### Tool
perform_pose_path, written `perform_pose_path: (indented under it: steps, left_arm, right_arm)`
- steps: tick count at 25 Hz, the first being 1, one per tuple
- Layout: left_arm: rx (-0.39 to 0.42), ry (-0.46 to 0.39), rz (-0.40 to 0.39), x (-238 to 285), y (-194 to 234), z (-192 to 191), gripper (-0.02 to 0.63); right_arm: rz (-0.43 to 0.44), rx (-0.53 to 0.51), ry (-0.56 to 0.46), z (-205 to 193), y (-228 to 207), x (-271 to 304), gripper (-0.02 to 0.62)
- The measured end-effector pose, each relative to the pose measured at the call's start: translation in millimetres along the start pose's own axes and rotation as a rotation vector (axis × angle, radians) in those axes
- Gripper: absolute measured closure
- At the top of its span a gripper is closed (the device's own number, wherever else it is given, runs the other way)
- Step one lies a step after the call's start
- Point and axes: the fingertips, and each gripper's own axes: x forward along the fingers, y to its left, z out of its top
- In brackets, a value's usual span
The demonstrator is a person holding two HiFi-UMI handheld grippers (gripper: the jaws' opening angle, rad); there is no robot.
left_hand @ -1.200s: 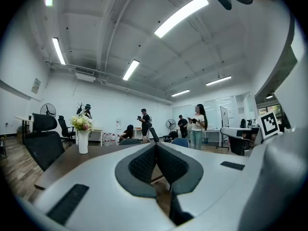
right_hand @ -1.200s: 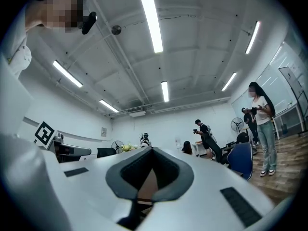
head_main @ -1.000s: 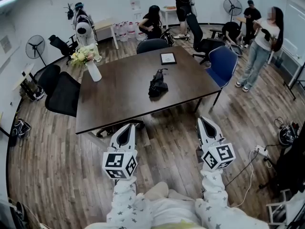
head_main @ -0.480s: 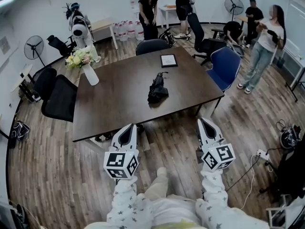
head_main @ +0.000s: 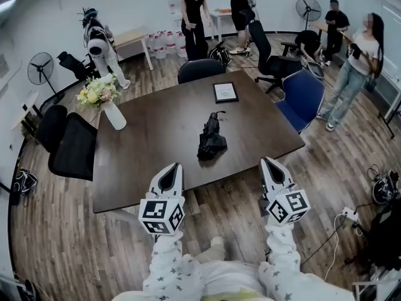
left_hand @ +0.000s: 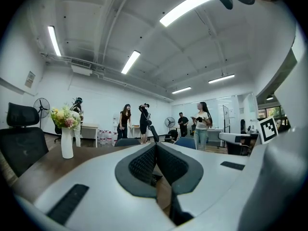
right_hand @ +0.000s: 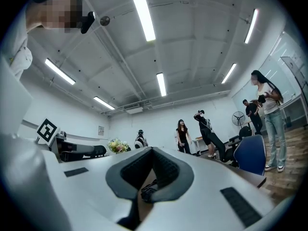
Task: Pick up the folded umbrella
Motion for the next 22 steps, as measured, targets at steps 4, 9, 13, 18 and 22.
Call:
perform_pose_path:
  steps: [4, 9, 13, 18, 22]
  left_arm:
    - [-0.005, 0.01, -0.02, 36.9, 16.0, 0.0, 0.581]
    - [-0.011, 0.027, -0.052, 70.2, 26.1, -3.4, 0.581]
    - [-0.018, 0.046, -0.071, 88.2, 28.3, -9.0, 0.581]
    - [-0.029, 0.075, -0.071, 112.7, 33.4, -19.4, 0.581]
    - [-0.033, 0.086, -0.053, 138.1, 42.3, -22.9, 0.581]
  right_arm:
    - [-0.019, 0.001, 0.012, -7.4, -15.3, 30.9, 0.574]
    - [-0.05, -0.005, 0.02, -14.0, -29.2, 54.5, 0.574]
    - [-0.066, 0.001, 0.036, -22.3, -39.1, 63.0, 0.574]
    - [-0.07, 0.007, 0.05, -30.0, -55.6, 80.7, 0.574]
    - [-0.062, 0.014, 0.07, -35.9, -73.4, 106.6, 0.574]
